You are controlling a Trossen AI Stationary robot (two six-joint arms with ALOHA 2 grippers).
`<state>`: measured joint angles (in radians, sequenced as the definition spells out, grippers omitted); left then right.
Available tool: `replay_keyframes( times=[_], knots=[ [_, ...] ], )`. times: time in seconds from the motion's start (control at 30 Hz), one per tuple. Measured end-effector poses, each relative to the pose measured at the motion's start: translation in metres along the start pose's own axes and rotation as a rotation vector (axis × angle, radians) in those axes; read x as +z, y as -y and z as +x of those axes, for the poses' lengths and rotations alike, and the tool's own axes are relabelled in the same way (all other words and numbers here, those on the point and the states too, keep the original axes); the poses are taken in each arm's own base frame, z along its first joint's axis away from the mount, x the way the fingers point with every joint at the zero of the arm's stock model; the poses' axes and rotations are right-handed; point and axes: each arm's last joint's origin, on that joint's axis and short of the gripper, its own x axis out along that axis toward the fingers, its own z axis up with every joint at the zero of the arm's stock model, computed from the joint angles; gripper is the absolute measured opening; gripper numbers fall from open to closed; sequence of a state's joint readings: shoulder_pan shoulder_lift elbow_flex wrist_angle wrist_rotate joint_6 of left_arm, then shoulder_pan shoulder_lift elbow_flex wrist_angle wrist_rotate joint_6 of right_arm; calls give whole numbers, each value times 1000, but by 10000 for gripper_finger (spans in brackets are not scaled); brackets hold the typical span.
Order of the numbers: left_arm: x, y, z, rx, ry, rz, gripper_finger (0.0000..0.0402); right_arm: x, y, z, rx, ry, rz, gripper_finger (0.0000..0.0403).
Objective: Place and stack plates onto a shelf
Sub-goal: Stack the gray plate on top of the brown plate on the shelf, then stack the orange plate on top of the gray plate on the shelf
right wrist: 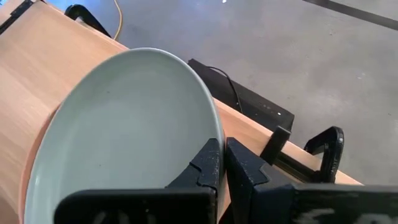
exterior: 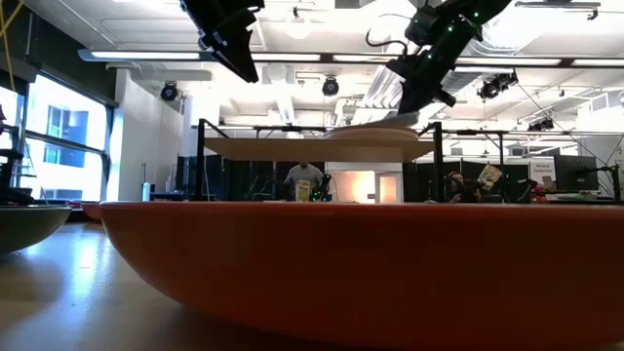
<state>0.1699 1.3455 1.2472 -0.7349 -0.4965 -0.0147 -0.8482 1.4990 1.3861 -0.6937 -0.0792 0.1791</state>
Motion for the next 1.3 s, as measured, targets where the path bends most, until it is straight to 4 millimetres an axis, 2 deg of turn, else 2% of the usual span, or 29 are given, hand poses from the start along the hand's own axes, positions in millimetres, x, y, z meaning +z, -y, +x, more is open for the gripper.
replay_keyframes(
  times=[0.6, 0.8, 0.97, 1.1, 1.3],
  knots=[
    [0, 0, 0, 0, 0, 0, 147, 2, 0, 2, 8, 15, 30, 7],
    [0, 0, 0, 0, 0, 0, 147, 0, 1, 16, 8, -24, 43, 78],
    [0, 0, 0, 0, 0, 0, 147, 0, 1, 18, 14, -31, 30, 139],
    [0, 0, 0, 0, 0, 0, 147, 1, 0, 10, 34, -14, 31, 159],
    [0, 0, 0, 0, 0, 0, 147, -1, -5, -22, 97, 18, 46, 160]
  ],
)
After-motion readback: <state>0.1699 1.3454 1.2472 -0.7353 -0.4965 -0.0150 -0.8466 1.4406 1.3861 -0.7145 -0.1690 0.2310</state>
